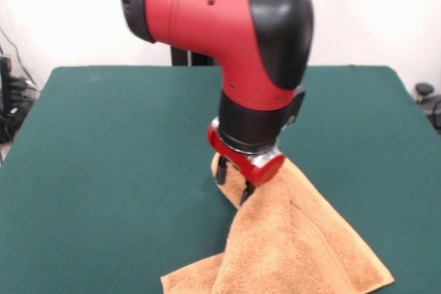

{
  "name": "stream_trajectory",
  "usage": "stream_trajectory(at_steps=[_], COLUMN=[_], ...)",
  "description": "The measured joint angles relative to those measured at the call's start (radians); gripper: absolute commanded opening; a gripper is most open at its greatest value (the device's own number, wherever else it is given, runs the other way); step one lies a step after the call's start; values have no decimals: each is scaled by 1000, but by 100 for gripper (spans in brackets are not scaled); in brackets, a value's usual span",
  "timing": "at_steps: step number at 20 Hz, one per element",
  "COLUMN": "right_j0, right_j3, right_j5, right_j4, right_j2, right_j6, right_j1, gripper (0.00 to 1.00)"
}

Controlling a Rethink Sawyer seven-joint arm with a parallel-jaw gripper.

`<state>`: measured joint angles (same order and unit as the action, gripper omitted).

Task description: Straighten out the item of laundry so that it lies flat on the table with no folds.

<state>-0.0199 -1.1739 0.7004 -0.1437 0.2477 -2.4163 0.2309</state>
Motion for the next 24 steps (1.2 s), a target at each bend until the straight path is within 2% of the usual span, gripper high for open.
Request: stream_trajectory(at_steps=[8, 17, 18, 24], right_j0=[80, 78, 73, 85], right_j3=[4, 10, 13, 33], right_j5=[-1, -39, -67, -125], right_j4=[-46, -55, -55, -55], right_j2=[33, 32, 32, 62], right_j6=[-67, -88, -88, -88], right_j1=[-26, -52, -54, -71], gripper=[100, 100, 0, 0])
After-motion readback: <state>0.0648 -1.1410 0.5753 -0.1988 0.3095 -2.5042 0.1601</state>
